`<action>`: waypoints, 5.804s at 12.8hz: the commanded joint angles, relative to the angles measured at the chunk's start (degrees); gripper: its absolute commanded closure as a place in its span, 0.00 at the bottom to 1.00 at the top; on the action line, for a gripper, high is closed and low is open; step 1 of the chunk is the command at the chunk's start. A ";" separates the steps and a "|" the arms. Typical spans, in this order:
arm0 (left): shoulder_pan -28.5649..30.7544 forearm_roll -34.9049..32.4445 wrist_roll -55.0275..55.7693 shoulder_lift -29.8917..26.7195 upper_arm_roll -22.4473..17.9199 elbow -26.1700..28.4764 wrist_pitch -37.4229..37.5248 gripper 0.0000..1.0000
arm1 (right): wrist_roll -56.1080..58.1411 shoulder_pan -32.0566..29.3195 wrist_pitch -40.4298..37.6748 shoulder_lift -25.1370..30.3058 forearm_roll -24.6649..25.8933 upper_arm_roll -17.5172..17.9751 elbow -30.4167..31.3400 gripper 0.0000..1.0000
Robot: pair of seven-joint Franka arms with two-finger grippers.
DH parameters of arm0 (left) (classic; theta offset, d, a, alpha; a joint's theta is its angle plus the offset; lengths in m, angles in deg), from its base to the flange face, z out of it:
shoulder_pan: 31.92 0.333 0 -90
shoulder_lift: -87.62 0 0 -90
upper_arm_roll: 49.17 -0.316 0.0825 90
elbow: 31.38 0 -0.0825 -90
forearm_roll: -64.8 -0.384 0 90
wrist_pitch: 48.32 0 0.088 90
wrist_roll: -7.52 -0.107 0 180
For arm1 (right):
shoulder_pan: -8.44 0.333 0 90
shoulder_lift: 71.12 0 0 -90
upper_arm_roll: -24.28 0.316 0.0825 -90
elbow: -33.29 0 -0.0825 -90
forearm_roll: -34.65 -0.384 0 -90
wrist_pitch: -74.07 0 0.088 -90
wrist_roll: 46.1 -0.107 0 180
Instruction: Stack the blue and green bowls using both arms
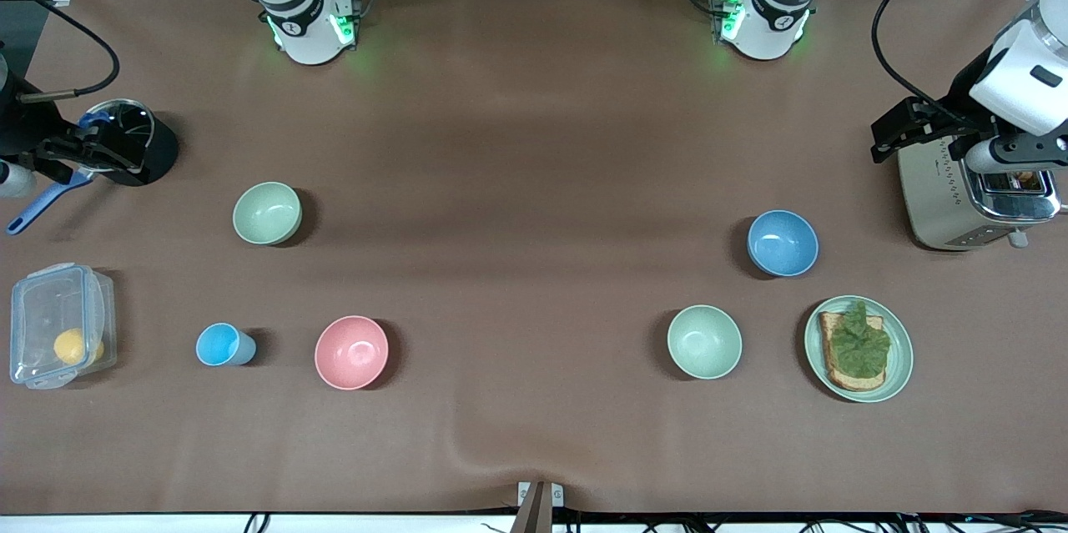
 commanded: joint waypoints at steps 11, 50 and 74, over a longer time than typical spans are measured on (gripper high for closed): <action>4.22 -2.21 -1.53 19.33 -0.48 5.81 -11.11 0.00 | 0.23 -0.59 1.23 -3.16 0.26 0.34 1.14 0.00; 9.15 -3.53 -2.06 26.81 0.31 22.36 -32.41 1.00 | 24.84 -11.06 52.92 -11.43 -6.25 1.04 50.19 1.00; -2.45 -1.77 17.45 24.35 6.80 4.25 -18.08 1.00 | -66.28 39.82 55.71 -17.92 -15.66 1.57 32.97 1.00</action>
